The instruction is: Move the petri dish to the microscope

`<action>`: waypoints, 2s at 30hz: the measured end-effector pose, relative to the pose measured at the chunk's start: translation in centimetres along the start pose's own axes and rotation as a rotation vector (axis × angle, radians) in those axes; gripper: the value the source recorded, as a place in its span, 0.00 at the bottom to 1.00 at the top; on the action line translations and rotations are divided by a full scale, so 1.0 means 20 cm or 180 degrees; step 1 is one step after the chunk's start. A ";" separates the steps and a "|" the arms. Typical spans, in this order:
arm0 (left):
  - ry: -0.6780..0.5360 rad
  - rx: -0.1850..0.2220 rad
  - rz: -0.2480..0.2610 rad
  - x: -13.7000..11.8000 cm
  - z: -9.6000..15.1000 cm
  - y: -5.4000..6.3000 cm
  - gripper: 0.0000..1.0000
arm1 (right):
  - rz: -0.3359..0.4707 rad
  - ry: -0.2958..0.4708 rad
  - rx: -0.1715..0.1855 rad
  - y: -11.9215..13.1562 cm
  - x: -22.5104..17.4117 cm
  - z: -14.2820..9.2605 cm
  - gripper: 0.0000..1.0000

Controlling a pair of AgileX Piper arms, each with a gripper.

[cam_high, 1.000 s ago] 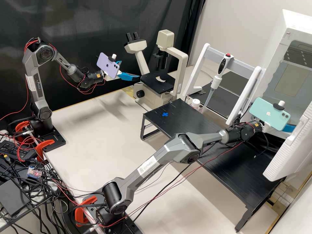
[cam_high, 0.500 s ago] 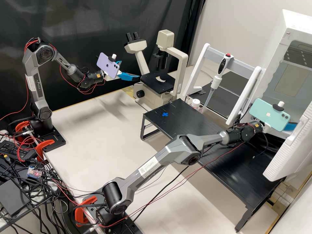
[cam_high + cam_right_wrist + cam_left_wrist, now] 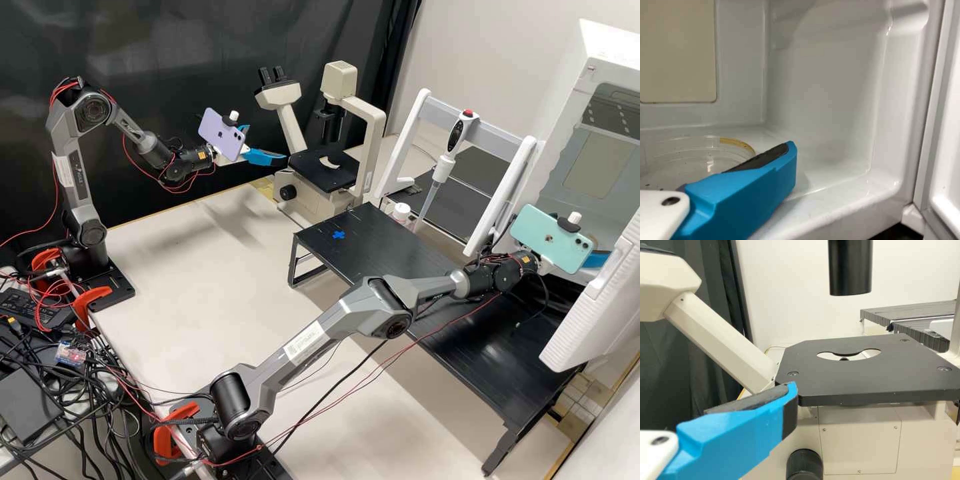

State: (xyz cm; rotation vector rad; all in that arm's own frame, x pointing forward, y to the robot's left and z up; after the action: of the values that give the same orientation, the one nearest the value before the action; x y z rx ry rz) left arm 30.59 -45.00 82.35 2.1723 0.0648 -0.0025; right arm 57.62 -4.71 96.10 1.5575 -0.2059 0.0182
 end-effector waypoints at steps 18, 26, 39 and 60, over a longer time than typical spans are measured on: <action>0.0000 0.0000 0.0000 0.00 0.00 0.00 1.00 | 0.0016 0.0006 0.0094 0.18 -0.19 0.10 0.00; 0.0000 0.0000 0.0000 0.00 0.00 0.00 1.00 | 0.0017 0.0085 0.0140 0.23 -0.32 0.13 0.00; 0.0000 0.0000 0.0000 0.00 0.00 0.00 1.00 | 0.0262 0.0352 0.0294 0.26 -0.83 0.12 0.00; 0.0000 0.0000 0.0000 0.00 0.00 0.00 1.00 | -0.0208 0.1573 0.0115 -0.18 -1.56 -0.38 0.00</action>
State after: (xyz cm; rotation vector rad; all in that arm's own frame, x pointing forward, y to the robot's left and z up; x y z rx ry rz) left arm 30.59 -45.00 82.35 2.1723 0.0648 -0.0025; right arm 28.40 6.54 88.09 1.5463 0.2361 0.3528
